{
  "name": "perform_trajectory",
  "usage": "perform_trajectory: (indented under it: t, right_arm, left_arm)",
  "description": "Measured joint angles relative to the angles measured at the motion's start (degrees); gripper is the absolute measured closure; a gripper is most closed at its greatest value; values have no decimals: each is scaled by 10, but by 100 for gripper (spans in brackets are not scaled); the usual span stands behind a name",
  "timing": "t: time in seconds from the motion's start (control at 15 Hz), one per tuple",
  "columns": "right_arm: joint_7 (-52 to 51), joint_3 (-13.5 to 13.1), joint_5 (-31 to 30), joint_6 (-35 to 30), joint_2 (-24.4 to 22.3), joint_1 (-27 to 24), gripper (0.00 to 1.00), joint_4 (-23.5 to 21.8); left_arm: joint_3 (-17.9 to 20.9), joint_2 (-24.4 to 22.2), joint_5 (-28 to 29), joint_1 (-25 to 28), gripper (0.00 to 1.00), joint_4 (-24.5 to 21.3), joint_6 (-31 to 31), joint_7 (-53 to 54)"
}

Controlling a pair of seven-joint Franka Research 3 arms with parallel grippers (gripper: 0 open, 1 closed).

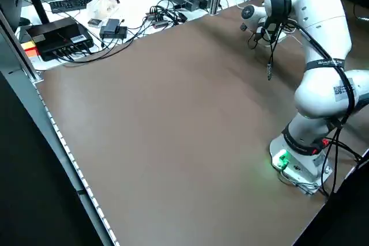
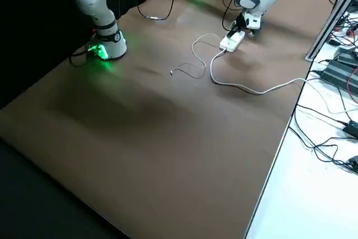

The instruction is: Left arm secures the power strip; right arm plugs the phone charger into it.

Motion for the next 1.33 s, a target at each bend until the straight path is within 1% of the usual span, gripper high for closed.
perform_trajectory:
  t: [1.33]
  right_arm:
    - [4,-1,-10,7,2,7,52,1]
  left_arm:
    - [0,0,0,0,99,0,0,0]
